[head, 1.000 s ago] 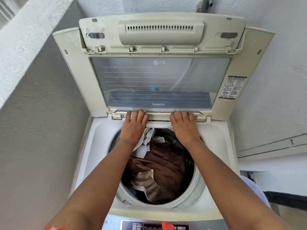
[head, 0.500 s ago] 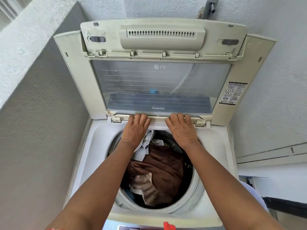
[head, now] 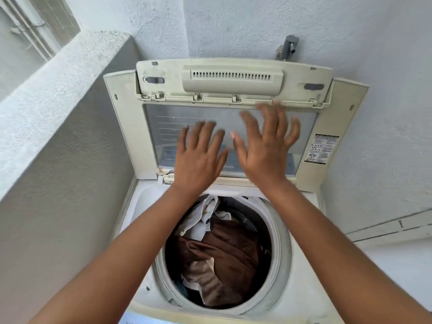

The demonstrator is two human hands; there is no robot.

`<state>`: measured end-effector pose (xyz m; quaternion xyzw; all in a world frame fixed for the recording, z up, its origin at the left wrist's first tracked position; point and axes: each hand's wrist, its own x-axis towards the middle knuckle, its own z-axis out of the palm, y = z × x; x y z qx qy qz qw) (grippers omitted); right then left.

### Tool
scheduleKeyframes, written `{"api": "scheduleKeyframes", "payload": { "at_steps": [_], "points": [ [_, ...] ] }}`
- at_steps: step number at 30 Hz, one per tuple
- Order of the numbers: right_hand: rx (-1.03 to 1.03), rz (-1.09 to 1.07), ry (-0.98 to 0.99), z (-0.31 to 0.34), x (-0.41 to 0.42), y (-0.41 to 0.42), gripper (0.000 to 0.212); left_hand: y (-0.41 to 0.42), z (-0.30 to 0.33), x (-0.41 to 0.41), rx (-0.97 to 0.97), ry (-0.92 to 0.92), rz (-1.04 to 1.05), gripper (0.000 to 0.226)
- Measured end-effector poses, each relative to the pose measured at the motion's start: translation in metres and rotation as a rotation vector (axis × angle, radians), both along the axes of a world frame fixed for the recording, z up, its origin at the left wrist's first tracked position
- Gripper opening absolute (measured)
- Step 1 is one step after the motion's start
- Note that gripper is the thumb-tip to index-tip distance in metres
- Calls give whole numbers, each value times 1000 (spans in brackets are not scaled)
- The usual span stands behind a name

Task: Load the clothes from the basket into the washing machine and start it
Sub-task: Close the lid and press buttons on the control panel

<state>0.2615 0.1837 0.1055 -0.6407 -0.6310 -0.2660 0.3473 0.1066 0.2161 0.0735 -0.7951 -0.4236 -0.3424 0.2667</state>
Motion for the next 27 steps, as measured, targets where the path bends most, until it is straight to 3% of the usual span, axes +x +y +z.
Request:
{"api": "scheduleKeyframes", "payload": {
  "at_steps": [3,7,10,13,21,27],
  "points": [
    [115,-35,8,61,2,28,40,27,62,13,85,-156,33,39],
    [-85,-100,-15,105,11,69,48,67,127,32,-68,-312,56,42],
    [-374,-104,-63,112,17,89,54,95,143,43,-384,-243,91,55],
    [-441,-90,-61,107,20,95,52,104,137,41,-579,-66,181,59],
    [-297,-79,-66,105,11,74,41,79,141,34,-449,-77,188,49],
    [-265,2,-127,112,13,41,52,57,151,16,-463,-76,143,49]
  ]
}}
